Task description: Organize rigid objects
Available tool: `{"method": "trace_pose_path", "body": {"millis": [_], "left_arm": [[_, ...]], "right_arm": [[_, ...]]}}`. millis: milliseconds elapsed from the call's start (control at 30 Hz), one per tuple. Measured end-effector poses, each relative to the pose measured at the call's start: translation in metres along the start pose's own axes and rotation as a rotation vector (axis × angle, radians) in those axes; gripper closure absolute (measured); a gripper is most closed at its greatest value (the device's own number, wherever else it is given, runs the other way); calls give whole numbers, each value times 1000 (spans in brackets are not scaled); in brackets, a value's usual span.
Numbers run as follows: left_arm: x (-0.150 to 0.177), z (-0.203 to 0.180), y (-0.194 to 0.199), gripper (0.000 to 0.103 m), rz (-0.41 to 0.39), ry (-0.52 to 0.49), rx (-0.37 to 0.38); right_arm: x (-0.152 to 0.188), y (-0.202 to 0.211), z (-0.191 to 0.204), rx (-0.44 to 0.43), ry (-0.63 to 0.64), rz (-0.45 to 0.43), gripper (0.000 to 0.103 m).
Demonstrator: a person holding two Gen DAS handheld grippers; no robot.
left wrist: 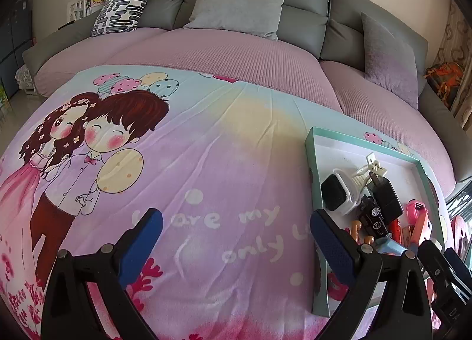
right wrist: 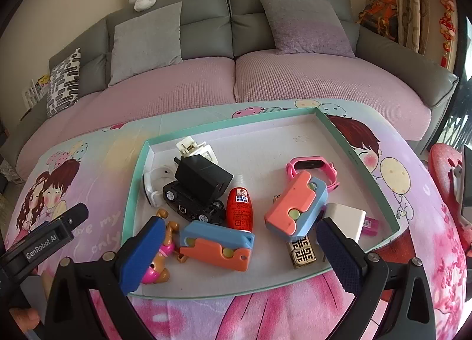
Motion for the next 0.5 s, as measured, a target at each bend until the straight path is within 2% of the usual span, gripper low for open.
{"method": "trace_pose_path", "body": {"millis": [167,500], "left_arm": [[10,0,9,3,52,15,32],[39,4,31,3,58,-74,-62]], "right_arm": [[19,1,8,-3,43,63,0],[50,9,9,0,51,110,0]]}}
Point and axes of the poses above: each gripper's, at about its wrist camera, not at the fingertips, and y roughly against the way its jaws point, z to its left, x to its underside, the point moved 5 cm from there along -y, roughly the way its jaws point, and after that the axes turned 2 degrees about x, right-handed, at the moved point
